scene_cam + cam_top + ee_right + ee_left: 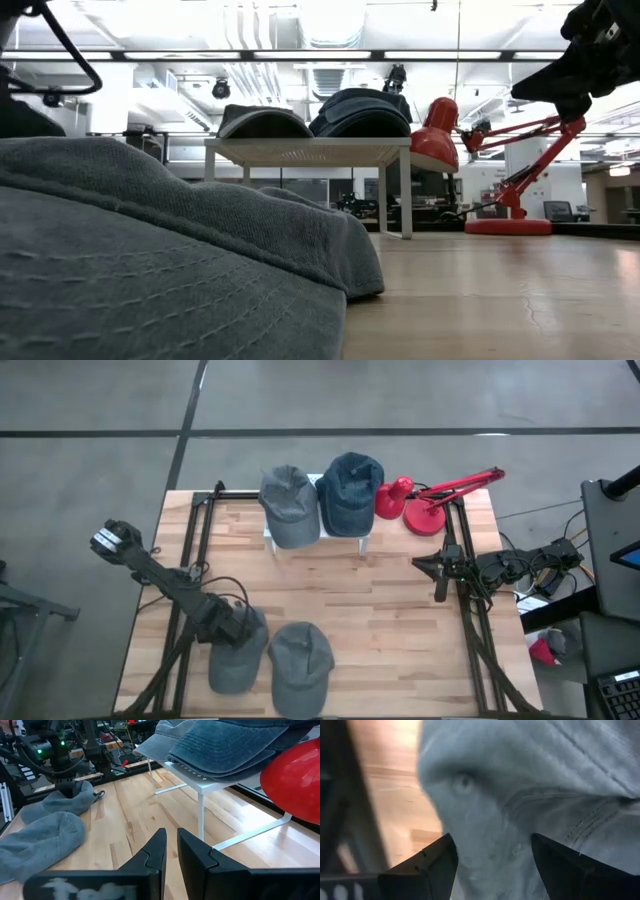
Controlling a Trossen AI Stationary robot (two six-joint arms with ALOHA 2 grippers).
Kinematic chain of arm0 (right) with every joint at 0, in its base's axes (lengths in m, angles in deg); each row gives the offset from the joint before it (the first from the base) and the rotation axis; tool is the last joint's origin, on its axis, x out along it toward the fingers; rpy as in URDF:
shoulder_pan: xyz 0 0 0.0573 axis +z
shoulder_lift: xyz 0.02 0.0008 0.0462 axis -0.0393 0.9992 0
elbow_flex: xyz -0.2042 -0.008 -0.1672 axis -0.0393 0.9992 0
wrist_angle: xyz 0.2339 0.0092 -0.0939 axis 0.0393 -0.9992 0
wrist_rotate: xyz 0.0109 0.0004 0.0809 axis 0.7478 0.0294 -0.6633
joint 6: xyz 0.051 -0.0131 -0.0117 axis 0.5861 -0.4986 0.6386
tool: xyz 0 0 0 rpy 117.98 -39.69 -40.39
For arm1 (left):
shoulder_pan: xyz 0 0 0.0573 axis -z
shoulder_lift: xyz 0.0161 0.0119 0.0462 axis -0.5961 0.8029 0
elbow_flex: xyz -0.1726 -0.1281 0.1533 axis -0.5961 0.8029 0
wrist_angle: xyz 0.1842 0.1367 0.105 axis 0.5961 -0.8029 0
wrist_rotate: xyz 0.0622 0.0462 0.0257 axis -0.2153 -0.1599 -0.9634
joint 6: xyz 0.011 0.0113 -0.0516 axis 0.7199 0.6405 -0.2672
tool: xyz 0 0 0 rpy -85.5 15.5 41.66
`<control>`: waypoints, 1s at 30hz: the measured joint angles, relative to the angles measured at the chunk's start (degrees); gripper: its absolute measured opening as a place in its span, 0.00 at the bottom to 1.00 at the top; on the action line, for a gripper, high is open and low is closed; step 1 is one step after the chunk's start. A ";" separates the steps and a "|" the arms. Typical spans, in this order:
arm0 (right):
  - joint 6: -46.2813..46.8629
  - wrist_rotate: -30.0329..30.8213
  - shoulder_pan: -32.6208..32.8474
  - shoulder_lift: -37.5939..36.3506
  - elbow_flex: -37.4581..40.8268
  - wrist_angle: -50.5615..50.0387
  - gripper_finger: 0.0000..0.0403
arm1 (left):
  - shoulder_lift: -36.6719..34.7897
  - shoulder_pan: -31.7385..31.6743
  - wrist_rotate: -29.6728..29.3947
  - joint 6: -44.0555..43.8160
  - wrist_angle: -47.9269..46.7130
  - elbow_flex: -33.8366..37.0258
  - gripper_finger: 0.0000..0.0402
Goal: Pick & Place hat
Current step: Stack the left gray cap on the gray cap on the shelf
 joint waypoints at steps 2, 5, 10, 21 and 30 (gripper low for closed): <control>0.00 -0.01 0.00 0.01 0.00 0.00 0.11 | 0.00 -0.02 0.00 -0.03 4.17 1.82 0.62; 0.00 0.01 -0.01 0.02 0.00 0.00 0.11 | 0.00 -0.02 -0.02 -0.27 9.64 4.12 0.58; 0.00 0.01 -0.01 0.01 0.00 0.00 0.11 | 0.00 0.00 0.11 -0.30 12.86 5.26 0.39; -0.02 0.01 0.01 0.00 0.00 0.00 0.11 | -0.35 0.00 -0.15 -0.74 13.29 4.16 0.01; -0.02 0.02 0.00 0.02 0.00 -0.02 0.11 | -3.26 -0.17 -4.56 -1.77 11.10 0.74 0.00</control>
